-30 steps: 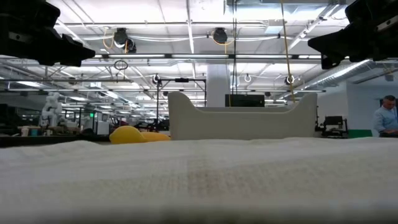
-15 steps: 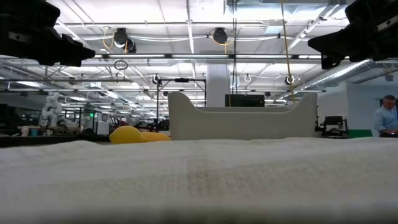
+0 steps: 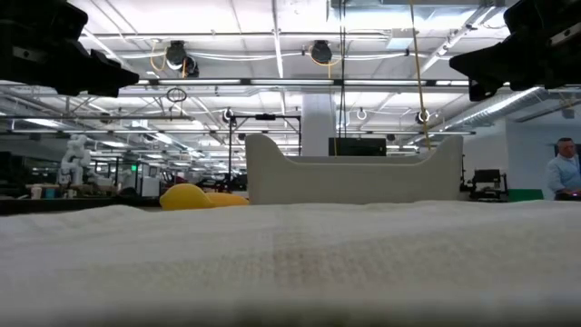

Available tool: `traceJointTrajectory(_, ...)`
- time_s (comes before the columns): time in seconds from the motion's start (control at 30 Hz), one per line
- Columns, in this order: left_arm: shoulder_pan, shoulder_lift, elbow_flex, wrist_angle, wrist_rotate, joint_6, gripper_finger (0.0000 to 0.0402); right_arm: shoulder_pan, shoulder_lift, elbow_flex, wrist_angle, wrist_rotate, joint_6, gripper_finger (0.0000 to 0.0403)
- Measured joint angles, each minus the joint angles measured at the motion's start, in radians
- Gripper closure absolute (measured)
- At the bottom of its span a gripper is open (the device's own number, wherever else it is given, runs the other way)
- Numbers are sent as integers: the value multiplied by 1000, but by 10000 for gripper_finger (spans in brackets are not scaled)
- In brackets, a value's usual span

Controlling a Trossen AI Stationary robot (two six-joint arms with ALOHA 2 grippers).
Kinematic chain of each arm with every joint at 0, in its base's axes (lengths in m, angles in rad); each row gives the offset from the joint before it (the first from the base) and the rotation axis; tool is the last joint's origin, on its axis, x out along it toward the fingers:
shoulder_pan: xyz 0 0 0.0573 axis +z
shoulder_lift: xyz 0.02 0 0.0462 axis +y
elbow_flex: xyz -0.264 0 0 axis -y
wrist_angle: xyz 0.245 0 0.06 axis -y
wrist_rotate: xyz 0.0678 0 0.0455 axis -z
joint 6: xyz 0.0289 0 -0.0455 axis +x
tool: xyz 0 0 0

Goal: Pick and placing Produce into tupperware

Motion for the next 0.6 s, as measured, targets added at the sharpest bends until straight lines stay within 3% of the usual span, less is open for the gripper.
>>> traceJointTrajectory(0.23,0,0,0,15,0,-17,369,0,0,0,0,0,0,403)
traceJointTrajectory(0.47,0,0,0,61,-2,-195,369,0,0,0,1,0,0,403)
traceJointTrajectory(0.6,0,0,0,92,-7,-201,369,0,0,0,1,0,0,403)
